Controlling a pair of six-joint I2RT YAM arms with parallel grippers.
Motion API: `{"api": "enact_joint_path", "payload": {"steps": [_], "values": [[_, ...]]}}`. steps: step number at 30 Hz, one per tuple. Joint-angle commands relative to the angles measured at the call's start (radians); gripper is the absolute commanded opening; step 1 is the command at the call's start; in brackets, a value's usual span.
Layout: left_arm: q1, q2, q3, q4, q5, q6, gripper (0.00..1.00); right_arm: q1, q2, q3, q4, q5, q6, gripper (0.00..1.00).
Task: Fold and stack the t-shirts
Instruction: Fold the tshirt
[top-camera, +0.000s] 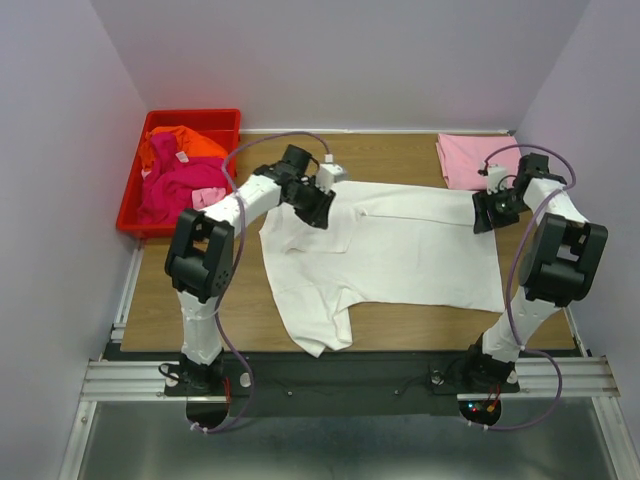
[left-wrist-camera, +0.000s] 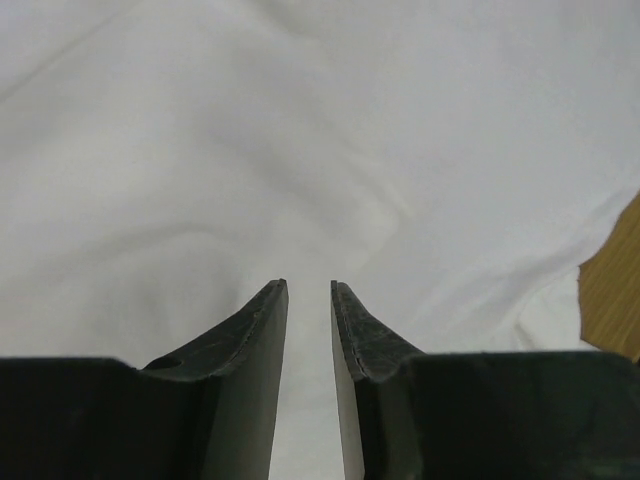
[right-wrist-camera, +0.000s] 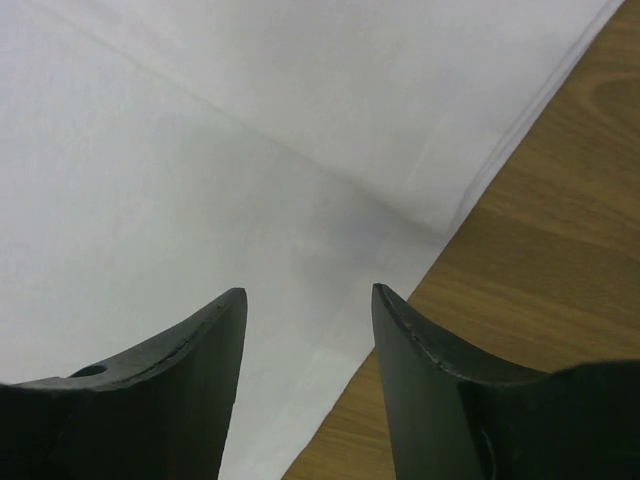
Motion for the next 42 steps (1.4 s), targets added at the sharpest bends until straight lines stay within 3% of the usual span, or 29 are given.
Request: {"api": "enact_joint_path", "payload": {"steps": [1,8,15,25,31,42], "values": [[0.164,-0.062,0.023,0.007,0.004,-0.008,0.34,-0.005,-0.078,-0.072,-0.088,-0.028,-0.076,0.57],[0.271,-0.009,-0.054,0.050,-0.034,0.000,0.31,-0.004,0.003,-0.122,-0.067,-0.017,-0.064,0.49],[0.279,-0.018,-0.130,0.084,-0.025,0.004,0.31,-0.002,0.097,-0.062,-0.047,0.001,-0.046,0.45],[0.279,-0.185,-0.253,0.025,0.065,0.103,0.43,0.097,-0.083,-0.039,-0.077,-0.129,0.059,0.46],[0.279,-0.248,-0.328,0.038,0.090,0.169,0.45,0.281,-0.094,0.009,0.048,-0.362,0.351,0.46],[0.293,-0.283,-0.353,0.080,0.150,0.184,0.45,0.619,0.124,0.055,0.372,-0.430,0.842,0.43]]}}
